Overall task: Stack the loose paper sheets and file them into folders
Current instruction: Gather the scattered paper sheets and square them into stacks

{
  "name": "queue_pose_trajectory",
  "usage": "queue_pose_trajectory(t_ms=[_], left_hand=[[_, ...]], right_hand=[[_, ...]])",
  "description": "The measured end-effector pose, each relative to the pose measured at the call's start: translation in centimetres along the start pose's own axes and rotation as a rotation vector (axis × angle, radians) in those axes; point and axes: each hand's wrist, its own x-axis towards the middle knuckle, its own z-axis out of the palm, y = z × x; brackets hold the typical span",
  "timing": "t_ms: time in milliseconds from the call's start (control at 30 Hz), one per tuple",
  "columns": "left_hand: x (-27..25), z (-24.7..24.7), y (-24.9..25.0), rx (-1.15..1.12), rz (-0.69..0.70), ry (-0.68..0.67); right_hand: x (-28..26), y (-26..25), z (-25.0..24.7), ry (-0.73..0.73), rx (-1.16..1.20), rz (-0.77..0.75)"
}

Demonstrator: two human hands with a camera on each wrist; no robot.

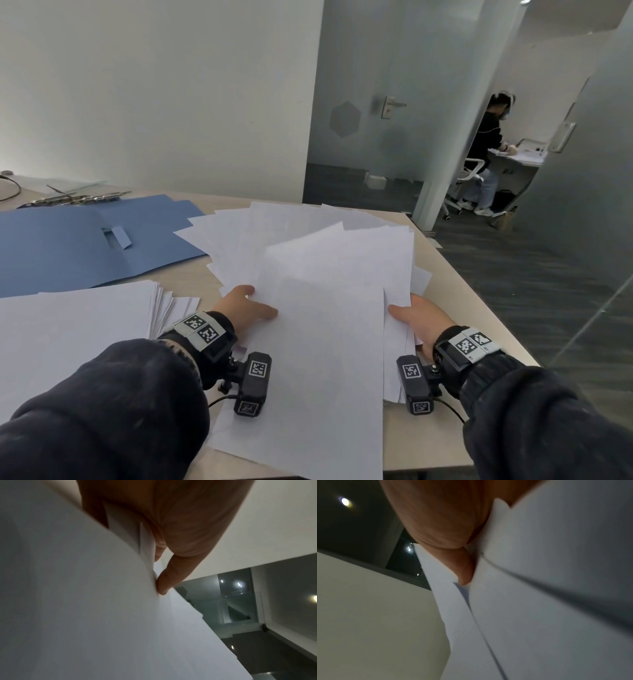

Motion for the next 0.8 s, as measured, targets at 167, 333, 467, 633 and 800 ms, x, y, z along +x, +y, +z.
queue_pose_trajectory(t_ms=[167, 333, 467, 633, 800], left_hand=[[0.3, 0.0, -0.2, -0.081, -0.015, -0.003], [0.0, -0.6, -0.4, -0.203, -0.013, -0.038], [-0.4, -0.4, -0.3, -0.253, -0.029, -0.157], [-0.4, 0.1, -0.2, -0.180, -0.042, -0.214], [0.4, 0.5, -0.2, -0.078, -0.021, -0.219]], right_hand=[[0.1, 0.2, 0.3, -0.027, 0.093, -0.038], [-0.3, 0.4, -0.2, 0.006, 0.262, 0.003], [-0.5, 0.2, -0.6, 0.004, 0.303, -0.012], [-1.0, 0.0, 0.5, -0.046, 0.211, -0.055], [-1.3, -0.2, 1.1, -0.129, 0.189, -0.013]])
